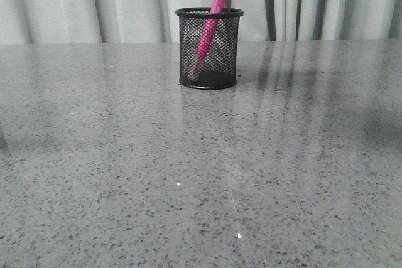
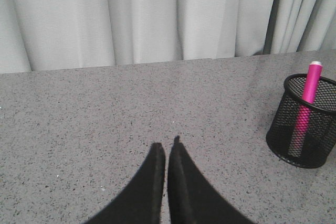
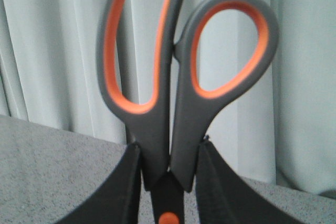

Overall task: Put pen and scissors into bin
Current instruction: 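Lift the scissors with the right gripper over the mesh cup, then lower the scissors blades-first into the cup and open the right gripper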

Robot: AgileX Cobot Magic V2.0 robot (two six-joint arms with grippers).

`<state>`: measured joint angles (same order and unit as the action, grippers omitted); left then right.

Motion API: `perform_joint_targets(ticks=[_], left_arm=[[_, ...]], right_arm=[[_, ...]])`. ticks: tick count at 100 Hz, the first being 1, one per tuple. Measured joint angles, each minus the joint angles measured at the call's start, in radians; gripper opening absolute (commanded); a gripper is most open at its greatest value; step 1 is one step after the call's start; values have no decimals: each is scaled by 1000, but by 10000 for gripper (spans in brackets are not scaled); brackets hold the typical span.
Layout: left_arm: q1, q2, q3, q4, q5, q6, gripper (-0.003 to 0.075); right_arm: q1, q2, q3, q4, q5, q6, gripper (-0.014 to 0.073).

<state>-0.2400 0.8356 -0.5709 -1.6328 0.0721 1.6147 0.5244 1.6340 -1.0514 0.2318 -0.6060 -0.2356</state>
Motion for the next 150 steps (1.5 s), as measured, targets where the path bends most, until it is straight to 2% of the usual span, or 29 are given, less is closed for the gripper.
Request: perform_joint_targets(ticks=[50, 94, 101, 118, 123, 150], left_arm=[[0, 0, 0, 0, 2, 0, -19], [0, 0, 0, 0, 5, 0, -19], [0, 0, 0, 0, 5, 0, -19], [0, 0, 0, 0, 5, 0, -19], [0, 0, 0, 0, 5, 0, -19], [0, 0, 0, 0, 5, 0, -19]], right_arm=[[0, 120, -4, 1, 16, -2, -73], [12, 125, -6, 1, 71, -2, -62], [15, 125, -6, 1, 75, -2, -14], [18, 125, -6, 1, 78, -2, 230], [18, 125, -6, 1, 78, -2, 275], [18, 115, -6, 1, 78, -2, 292]])
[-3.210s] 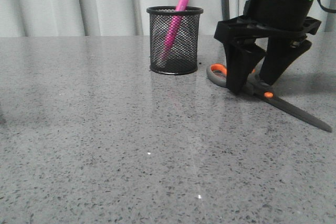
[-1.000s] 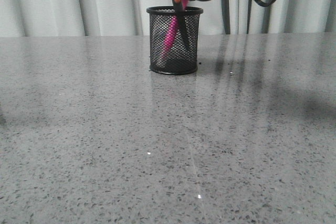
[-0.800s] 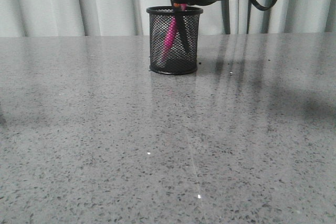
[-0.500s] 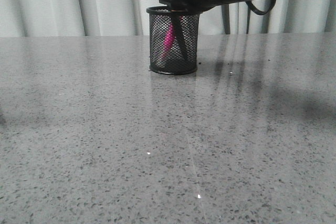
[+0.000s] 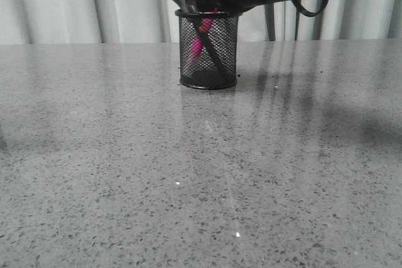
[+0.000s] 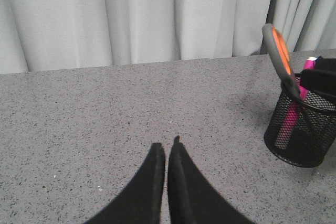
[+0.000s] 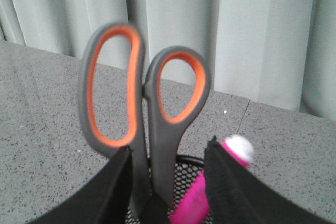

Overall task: Put pen and scissors into bin
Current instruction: 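Lower the scissors blades-first into the cup and open the right gripper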

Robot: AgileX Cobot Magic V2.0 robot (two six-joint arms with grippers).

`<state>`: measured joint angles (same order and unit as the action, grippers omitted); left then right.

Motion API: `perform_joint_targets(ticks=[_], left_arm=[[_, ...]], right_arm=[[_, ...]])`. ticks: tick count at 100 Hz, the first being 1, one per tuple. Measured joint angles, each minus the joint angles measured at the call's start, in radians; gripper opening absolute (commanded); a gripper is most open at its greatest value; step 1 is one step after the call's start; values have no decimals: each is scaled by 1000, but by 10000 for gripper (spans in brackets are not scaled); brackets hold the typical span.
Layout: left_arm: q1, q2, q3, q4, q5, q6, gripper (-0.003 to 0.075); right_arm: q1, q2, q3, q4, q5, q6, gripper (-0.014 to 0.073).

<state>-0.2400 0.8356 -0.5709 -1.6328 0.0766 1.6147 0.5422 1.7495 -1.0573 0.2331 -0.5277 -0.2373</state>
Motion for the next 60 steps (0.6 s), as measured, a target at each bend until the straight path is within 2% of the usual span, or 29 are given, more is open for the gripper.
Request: perform_joint_targets(ticks=[12, 19, 26, 40, 60], left_arm=[[0, 0, 0, 0, 1, 0, -19], [0, 0, 0, 0, 1, 0, -19], [0, 0, 0, 0, 1, 0, -19], [0, 0, 0, 0, 1, 0, -19], [0, 0, 0, 14, -1, 0, -19]], right_arm=[[0, -31, 0, 0, 1, 0, 266], [0, -64, 0, 0, 6, 0, 217], [0, -110, 2, 0, 6, -3, 138], [-8, -239, 44, 0, 14, -56, -74], [-77, -463, 129, 0, 146, -76, -69]])
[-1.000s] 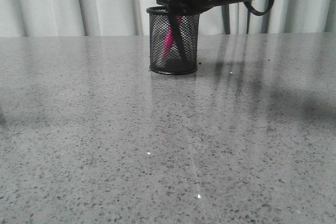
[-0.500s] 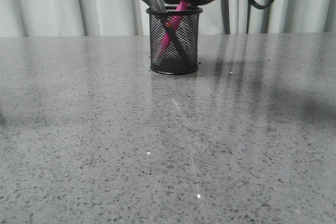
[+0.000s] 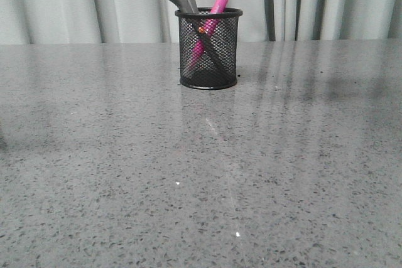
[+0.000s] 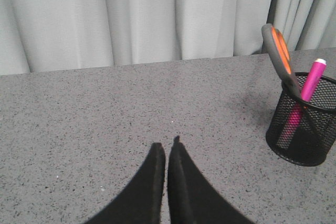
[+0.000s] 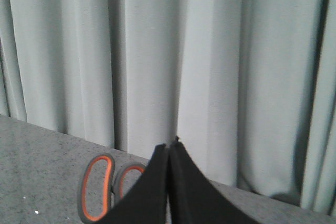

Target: Put pen and scissors into bin

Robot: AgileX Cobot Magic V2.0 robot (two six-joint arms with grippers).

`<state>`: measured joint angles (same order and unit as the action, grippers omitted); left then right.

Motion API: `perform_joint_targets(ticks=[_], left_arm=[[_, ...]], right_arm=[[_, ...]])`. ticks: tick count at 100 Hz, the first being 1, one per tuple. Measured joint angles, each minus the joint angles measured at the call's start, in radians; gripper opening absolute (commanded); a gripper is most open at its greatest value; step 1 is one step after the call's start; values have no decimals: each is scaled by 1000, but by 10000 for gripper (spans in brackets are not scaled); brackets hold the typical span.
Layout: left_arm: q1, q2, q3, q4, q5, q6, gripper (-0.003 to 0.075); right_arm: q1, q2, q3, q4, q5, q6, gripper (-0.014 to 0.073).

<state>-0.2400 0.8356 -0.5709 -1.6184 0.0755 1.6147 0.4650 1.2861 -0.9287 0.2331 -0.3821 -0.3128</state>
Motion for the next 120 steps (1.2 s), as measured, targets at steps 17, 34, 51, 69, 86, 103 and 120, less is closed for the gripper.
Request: perform_joint_targets(ticks=[17, 34, 51, 69, 86, 103, 120], left_arm=[[0, -21, 4, 46, 0, 0, -19], [0, -144, 87, 59, 0, 2, -19], [0, -384, 231, 61, -13, 6, -19], [0, -653, 386, 7, -45, 8, -19], [0, -829, 456, -51, -75, 8, -19], [0, -838, 458, -60, -87, 8, -19], [0, -838, 458, -68, -89, 8, -19]], right_arm=[[-60, -202, 162, 0, 43, -2, -69], [-78, -450, 404, 0, 37, -4, -69], [-80, -722, 653, 0, 26, -6, -69], [-80, -969, 821, 0, 23, -6, -69], [-80, -1104, 903, 0, 47, -6, -69], [-80, -1140, 915, 0, 50, -6, -69], [-80, -1140, 917, 0, 47, -6, -69]])
